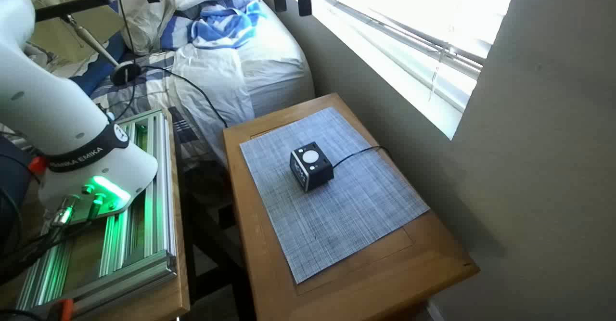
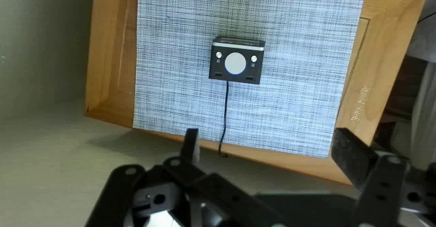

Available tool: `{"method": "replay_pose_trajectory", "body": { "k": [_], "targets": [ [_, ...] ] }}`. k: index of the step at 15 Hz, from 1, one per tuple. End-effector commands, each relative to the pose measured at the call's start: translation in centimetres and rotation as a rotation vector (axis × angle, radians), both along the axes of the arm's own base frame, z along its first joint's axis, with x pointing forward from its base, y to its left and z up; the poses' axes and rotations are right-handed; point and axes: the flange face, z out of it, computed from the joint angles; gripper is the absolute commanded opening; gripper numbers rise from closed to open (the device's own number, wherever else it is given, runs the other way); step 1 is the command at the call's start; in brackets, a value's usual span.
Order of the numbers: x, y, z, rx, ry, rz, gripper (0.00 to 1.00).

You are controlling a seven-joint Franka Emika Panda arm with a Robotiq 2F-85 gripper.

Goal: Turn the alarm clock to the right

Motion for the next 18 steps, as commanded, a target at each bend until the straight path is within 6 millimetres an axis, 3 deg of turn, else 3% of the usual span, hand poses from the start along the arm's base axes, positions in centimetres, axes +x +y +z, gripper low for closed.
{"method": "replay_pose_trajectory", "body": {
  "k": [1,15,18],
  "targets": [
    [0.0,0.0,0.0,0.0,0.001,0.0,1.0],
    [0.0,0.0,0.0,0.0,0.001,0.0,1.0],
    [-0.2,-0.4,-1.3,-0.019,-0.044,-0.202,1.0]
  ]
}}
